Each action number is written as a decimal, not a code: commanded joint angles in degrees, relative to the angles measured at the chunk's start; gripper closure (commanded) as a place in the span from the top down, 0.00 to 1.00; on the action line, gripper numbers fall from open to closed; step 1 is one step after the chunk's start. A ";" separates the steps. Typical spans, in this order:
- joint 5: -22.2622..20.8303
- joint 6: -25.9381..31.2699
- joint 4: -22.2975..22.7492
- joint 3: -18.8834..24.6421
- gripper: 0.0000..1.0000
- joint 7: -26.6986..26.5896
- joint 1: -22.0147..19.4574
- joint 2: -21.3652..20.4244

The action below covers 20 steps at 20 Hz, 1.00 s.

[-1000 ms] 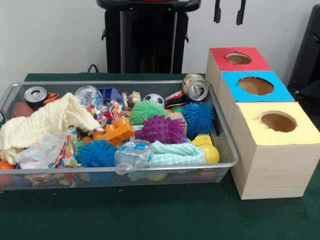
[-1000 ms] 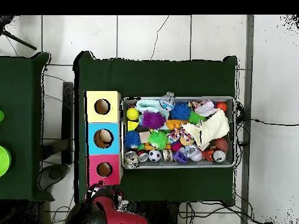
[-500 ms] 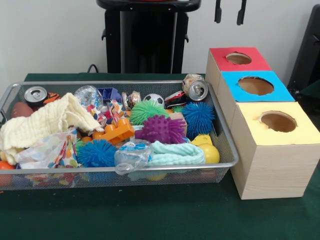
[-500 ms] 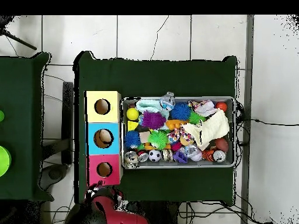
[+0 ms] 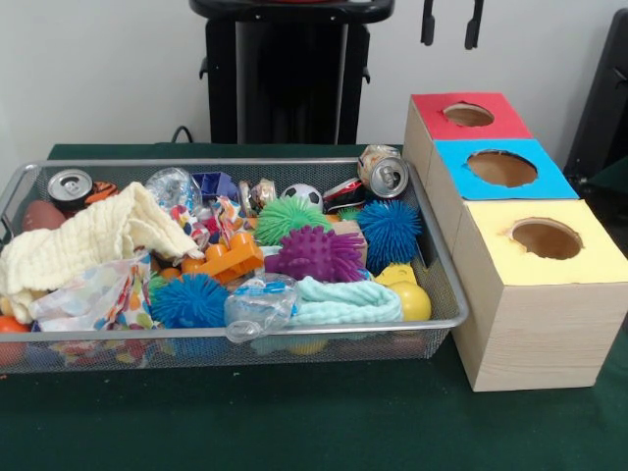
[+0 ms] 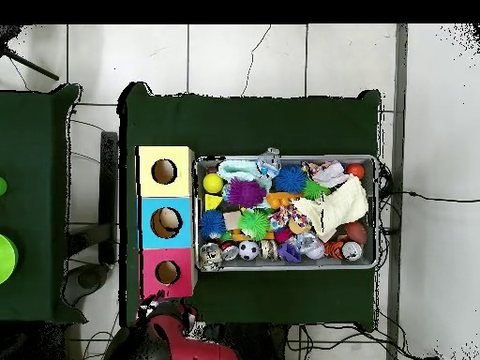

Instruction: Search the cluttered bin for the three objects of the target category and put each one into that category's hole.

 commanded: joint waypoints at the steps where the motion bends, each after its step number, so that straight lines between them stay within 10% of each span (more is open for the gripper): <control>1: 2.45 -4.08 0.39 4.66 1.00 10.98 -1.66 0.74; 14: 3.39 3.29 0.45 9.64 1.00 5.69 -6.00 3.71; 20: 2.03 14.17 -8.14 15.56 1.00 0.79 -9.39 16.11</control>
